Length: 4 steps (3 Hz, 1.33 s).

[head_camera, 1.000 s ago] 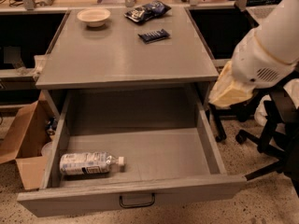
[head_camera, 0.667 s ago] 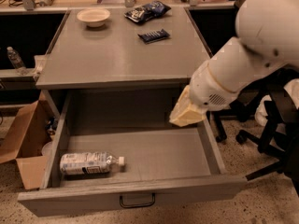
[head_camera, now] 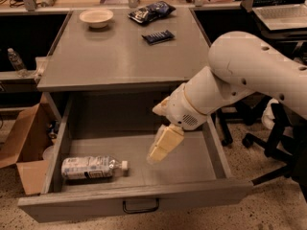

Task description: Pick blue plastic bottle from top drawer and place on counter

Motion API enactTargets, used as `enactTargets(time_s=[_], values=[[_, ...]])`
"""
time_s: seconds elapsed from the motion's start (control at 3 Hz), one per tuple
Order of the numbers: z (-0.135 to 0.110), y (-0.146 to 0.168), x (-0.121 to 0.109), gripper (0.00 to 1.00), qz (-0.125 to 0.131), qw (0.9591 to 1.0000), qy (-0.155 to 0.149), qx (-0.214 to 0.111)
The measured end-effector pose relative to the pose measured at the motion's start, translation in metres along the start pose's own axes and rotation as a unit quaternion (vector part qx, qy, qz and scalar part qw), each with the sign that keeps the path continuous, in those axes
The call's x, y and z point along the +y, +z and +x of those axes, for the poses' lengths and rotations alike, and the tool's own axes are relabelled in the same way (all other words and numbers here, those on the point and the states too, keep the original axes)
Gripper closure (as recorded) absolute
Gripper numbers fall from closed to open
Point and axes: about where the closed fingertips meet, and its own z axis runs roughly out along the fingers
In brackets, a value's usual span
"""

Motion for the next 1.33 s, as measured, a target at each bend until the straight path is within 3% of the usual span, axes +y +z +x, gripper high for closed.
enactTargets(time_s=[0.67,1.0,1.33], values=[[0.001,0.016,-0.002,0.00,-0.005,1.0000,0.006,0.001],[0.006,0.079,-0.012,0.00,-0.009,0.9997,0.019,-0.012],[0.005,0.117,-0.035,0.00,0.015,0.9988,0.033,-0.034]])
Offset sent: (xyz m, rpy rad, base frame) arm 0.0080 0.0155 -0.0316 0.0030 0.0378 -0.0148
